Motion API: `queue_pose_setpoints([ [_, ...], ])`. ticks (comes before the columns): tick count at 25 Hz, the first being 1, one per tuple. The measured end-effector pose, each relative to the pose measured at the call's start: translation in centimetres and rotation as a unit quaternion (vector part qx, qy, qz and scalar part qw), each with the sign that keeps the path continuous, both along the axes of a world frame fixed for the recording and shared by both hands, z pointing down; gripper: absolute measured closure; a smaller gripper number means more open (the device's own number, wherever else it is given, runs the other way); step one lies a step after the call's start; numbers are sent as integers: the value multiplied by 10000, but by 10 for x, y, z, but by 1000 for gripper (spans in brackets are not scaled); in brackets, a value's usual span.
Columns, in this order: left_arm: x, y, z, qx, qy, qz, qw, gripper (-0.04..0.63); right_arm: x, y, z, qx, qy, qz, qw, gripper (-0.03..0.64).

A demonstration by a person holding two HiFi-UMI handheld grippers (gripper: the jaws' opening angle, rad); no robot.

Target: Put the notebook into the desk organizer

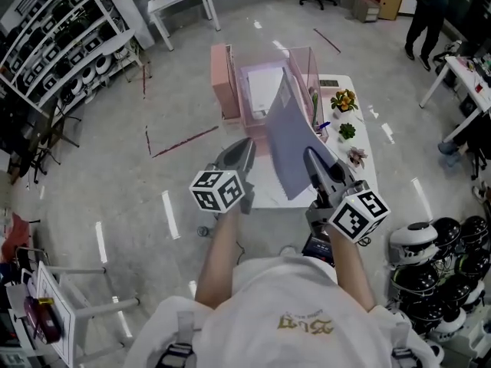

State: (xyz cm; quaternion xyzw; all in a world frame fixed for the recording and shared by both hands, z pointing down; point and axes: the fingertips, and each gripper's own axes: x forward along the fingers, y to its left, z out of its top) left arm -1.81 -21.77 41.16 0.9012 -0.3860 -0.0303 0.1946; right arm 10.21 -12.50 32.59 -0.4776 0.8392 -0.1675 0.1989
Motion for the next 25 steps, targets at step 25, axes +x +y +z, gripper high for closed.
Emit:
queue_pose_setpoints([
  [25,-2,-62,9,-12,-133,-359,9993,580,5,-113,0,68,-136,-365,9992,574],
])
